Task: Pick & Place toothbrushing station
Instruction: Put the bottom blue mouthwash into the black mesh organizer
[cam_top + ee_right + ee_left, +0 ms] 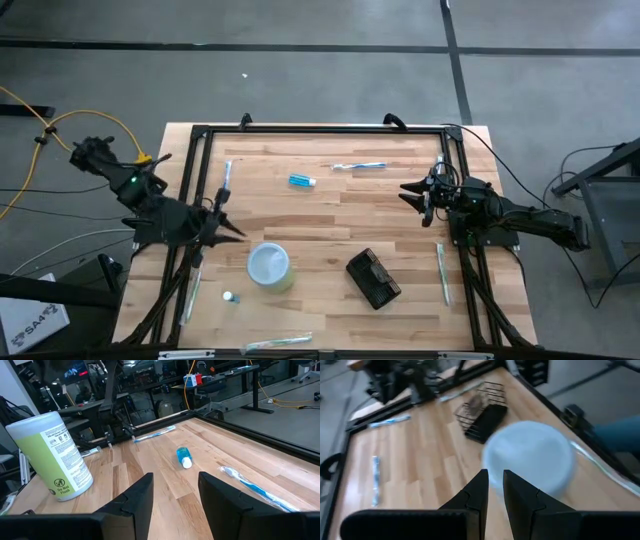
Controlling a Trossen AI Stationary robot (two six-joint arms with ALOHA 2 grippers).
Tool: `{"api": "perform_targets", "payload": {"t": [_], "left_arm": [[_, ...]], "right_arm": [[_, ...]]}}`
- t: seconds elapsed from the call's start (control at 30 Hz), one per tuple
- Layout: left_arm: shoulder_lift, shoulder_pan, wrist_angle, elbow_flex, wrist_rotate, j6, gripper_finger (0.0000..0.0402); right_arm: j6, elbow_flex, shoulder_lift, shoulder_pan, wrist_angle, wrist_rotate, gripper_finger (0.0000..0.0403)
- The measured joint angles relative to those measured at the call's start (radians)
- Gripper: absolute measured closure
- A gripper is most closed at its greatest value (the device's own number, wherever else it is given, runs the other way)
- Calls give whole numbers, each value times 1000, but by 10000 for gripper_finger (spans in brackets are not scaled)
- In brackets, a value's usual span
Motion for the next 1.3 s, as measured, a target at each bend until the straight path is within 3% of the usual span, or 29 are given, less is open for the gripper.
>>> {"api": "perform_targets", "payload": {"t": [0.47,0.6,1.07,1.3], "left_arm": [[21,-281,-96,46,10,-128,349],[91,-318,-191,112,-21,-185,349],[392,-452,-259,256,8,-234,349],[470,-496,-351,312,-65,-429,349]], "right_arm": [[0,0,0,0,0,0,255],[0,0,0,0,0,0,255],[0,0,0,0,0,0,255],[0,0,0,0,0,0,255]]}}
